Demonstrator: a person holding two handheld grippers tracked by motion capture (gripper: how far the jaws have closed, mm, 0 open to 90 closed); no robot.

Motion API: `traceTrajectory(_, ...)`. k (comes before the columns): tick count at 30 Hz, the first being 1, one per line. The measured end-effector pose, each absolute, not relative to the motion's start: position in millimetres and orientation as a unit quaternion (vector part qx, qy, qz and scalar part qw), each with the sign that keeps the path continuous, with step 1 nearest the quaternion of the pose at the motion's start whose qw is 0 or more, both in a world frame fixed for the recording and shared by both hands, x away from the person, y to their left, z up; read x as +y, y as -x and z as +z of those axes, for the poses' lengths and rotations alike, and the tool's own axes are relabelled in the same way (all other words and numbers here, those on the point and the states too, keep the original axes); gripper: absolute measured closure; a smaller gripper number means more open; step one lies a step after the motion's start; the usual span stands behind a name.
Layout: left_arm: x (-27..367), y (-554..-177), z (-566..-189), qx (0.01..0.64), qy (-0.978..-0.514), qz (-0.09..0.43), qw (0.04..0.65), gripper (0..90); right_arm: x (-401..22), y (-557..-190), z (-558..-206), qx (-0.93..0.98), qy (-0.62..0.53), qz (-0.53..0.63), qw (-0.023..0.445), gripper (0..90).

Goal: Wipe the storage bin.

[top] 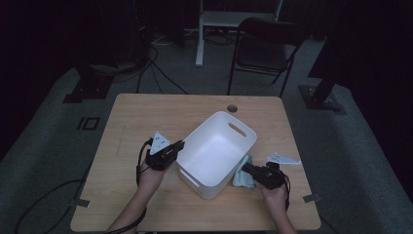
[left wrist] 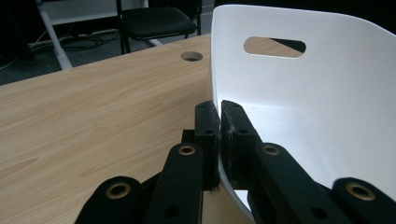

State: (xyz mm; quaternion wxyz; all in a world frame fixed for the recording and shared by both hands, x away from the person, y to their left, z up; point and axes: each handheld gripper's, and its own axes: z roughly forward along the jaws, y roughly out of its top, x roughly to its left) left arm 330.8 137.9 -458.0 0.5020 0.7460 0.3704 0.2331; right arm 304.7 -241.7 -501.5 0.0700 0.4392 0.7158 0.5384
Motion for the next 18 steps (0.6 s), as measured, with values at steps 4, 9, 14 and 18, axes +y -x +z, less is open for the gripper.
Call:
traceTrajectory(4, 136.7, -330.2, -458.1, 0.374, -0.744, 0.238, 0.5, 86.6, -237.7, -290.8, -474.7, 0.704, -0.399, 0.582, 0.077, 85.0)
traceTrajectory(9, 138.6, -331.6, -458.5, 0.37, -0.745, 0.227, 0.506, 86.6, -234.7, -288.8, -469.6, 0.707, -0.393, 0.582, 0.083, 85.0)
traceTrajectory(14, 139.0, -332.2, -458.5, 0.367, -0.746, 0.224, 0.508, 86.5, -231.3, -291.8, -484.4, 0.717, -0.401, 0.564, 0.082, 85.0)
traceTrajectory(18, 138.3, -332.1, -458.4, 0.365, -0.748, 0.225, 0.507, 86.4, -232.1, -295.2, -494.6, 0.721, -0.41, 0.554, 0.079, 85.0)
